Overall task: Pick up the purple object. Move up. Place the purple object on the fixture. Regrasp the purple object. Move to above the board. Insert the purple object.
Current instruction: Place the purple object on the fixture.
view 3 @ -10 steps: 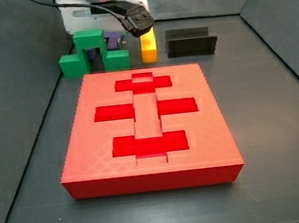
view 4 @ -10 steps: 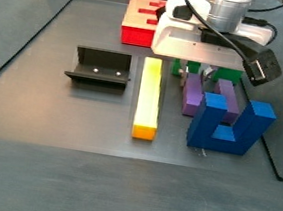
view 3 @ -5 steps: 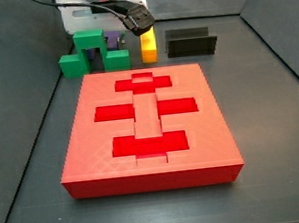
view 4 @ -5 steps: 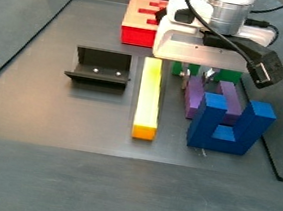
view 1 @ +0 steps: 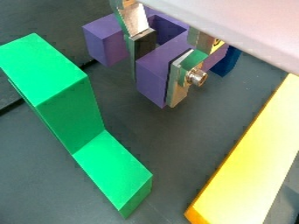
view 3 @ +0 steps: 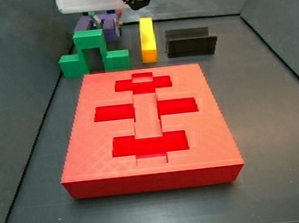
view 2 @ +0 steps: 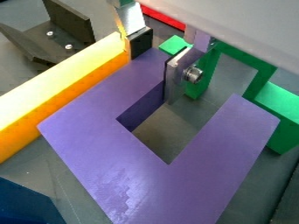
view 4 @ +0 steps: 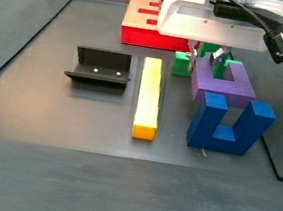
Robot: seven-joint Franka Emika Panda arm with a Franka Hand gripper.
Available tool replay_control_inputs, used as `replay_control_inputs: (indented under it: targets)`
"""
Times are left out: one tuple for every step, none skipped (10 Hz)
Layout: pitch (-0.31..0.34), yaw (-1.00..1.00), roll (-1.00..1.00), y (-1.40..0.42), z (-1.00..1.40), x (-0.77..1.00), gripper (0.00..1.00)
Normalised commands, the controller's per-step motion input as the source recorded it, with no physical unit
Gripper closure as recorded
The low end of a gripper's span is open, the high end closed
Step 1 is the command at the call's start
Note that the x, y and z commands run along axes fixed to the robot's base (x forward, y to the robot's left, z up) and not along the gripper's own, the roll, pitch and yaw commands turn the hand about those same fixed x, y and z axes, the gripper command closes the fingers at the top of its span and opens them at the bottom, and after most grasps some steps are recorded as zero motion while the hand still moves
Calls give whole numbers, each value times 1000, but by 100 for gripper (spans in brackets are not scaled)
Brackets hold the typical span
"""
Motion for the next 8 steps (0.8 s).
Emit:
replay_control_inputs:
  targets:
    - [11,0,-200,0,277,437,100]
    - [351,-29,-217,0,949,897,100]
    - [346,-29,-137,-20,989,931,100]
    - [326,-26,-109,-26,937,954,100]
    - [300,-17,-89,-31,886,989,100]
    - [254,0,-51,-131,717,1000,100]
    - [169,0,-94,-206,560,1000,100]
    - [120,0,-100,-214,394,1000,100]
